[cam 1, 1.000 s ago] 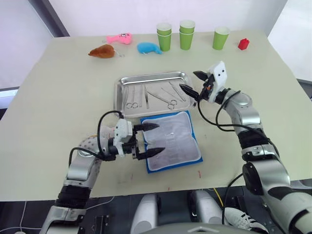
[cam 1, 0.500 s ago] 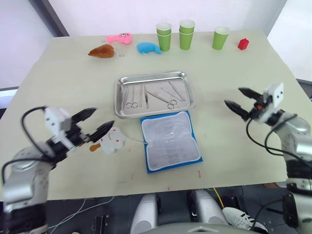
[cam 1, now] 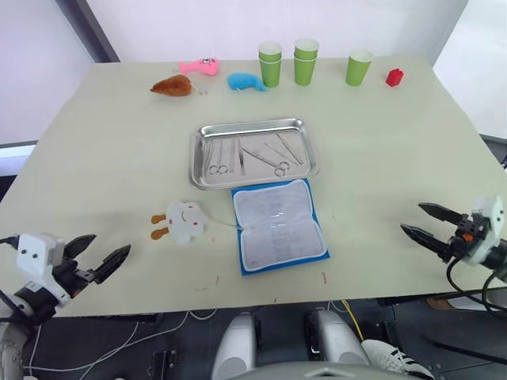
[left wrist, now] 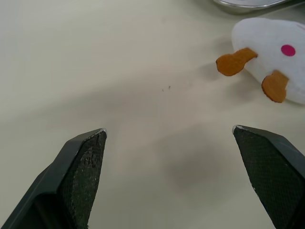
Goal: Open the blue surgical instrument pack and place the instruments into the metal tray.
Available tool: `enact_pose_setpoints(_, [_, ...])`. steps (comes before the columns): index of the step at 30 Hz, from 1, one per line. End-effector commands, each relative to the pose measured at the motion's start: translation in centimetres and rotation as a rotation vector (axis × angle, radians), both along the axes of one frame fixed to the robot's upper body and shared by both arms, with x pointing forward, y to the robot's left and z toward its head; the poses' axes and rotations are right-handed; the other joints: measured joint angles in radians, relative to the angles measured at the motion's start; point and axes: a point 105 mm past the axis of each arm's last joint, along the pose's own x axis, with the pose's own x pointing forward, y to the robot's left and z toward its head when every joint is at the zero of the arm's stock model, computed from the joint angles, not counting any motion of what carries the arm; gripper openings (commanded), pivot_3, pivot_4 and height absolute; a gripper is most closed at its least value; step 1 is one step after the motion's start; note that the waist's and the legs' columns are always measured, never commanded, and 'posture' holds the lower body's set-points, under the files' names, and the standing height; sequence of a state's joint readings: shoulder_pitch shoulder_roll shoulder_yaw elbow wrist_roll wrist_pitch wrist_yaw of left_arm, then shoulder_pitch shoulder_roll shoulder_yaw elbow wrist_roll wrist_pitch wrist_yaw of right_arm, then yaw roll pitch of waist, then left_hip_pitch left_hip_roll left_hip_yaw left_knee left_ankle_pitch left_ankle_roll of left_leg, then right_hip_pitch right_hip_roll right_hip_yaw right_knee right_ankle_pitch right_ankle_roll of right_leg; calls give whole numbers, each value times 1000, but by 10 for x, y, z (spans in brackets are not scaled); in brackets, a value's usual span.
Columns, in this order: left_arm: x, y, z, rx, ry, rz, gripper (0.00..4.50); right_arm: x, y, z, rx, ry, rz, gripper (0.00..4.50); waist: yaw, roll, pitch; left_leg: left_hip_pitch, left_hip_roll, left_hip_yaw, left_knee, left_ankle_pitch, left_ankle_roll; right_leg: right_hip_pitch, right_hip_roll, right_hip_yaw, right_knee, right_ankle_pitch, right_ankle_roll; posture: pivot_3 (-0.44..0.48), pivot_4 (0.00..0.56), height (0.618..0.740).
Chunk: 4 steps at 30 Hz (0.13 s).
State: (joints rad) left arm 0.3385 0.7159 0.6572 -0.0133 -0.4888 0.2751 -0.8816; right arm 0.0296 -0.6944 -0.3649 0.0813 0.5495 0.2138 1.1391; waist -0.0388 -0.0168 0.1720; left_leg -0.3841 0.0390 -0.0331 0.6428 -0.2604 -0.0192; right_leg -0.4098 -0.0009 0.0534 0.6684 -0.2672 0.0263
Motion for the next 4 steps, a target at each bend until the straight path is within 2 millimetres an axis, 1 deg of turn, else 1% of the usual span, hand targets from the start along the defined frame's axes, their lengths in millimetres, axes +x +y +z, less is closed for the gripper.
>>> enact_pose_setpoints(1, [0,-1,1,56,13,-7,4500,-6,-3,13,-12,-59,3,4482,-2,0,0,0,0,1,0,0,0,0,0,1,0,0,0,0,150,740])
enact_pose_setpoints(4, [-1,-5,-1,78,31,-25,4500,-9,-4,8,-13,-47,-6,4482,-3,-1,0,1,0,1,0,0,0,0,0,1,1,1,0,0,150,740])
